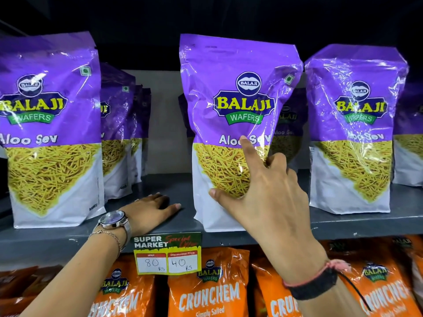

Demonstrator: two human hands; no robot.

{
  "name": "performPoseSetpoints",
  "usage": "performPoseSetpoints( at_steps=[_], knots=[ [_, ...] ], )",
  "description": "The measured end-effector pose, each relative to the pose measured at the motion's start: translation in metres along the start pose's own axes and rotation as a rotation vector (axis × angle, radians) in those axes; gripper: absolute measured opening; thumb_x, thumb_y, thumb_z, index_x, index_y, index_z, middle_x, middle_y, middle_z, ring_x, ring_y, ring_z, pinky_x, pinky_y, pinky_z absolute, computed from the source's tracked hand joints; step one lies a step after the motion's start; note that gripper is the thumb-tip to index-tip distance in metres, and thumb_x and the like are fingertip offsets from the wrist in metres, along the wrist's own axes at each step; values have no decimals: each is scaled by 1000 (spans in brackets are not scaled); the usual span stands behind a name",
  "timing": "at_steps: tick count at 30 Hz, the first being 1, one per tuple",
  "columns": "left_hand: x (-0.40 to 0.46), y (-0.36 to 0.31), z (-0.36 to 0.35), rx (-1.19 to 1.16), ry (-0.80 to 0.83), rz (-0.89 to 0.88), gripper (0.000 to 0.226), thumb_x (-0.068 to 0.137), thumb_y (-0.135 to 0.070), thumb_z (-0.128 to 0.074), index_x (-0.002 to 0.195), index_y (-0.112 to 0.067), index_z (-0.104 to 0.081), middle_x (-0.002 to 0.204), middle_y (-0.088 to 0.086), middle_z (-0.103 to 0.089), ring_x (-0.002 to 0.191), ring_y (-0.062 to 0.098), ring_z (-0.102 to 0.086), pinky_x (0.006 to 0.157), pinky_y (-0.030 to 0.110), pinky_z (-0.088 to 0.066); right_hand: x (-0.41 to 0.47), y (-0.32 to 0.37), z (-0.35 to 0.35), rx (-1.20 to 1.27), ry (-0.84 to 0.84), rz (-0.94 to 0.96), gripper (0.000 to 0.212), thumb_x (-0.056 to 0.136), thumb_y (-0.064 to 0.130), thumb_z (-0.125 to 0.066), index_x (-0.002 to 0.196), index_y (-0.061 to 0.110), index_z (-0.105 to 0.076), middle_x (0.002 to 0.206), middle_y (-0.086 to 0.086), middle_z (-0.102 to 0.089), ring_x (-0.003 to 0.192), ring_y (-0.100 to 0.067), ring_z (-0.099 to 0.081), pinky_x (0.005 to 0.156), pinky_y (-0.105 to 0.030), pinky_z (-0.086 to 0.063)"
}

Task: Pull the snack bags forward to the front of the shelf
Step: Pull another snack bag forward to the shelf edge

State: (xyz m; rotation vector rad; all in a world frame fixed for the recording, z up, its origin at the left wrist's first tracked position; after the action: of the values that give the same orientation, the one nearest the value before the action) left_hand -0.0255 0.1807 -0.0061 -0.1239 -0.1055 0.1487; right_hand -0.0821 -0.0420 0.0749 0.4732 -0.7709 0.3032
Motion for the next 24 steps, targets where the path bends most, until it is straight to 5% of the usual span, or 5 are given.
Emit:
performPoseSetpoints(
  at_steps=[5,9,14,24],
  knots=[
    [-1,-1,0,5,0,-9,64,90,-58,-22,143,-21,-26,157,4,-16,143,20,-20,115,32,-16,-4,0,-3,16,32,11,99,69,70,-56,141,44,5,136,-11,-29,114,-32,-44,66,-34,-39],
    [1,2,-1,-10,-4,1,68,88,-61,-23,144,-23,-24,158,3,-15,143,20,-19,116,32,-14,-8,-1,-4,69,45,14,97,71,69,-55,138,49,13,156,-11,-4,133,-36,-35,90,-41,-48],
    [2,4,-1,-23,-7,9,69,88,-62,-23,145,-23,-23,158,2,-14,144,19,-18,116,32,-13,-4,1,-15,98,32,37,88,76,62,-55,142,45,2,144,-9,-25,126,-35,-41,83,-39,-49],
    [1,3,0,-16,-10,-3,69,88,-62,-23,145,-23,-22,158,1,-13,144,16,-16,116,28,-12,10,1,-30,34,7,14,87,78,63,-53,144,41,0,141,-9,-27,122,-33,-38,77,-39,-51]
  ],
)
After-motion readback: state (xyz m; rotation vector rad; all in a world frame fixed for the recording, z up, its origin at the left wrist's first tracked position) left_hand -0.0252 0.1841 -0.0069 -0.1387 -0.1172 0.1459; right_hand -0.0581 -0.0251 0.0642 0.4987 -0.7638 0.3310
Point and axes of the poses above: each hand's wrist, its own x-axis towards the middle knuckle, its own z-axis out of the back of the hand, y = z × x, the point moved 9 cm from there along x, towards the middle knuckle
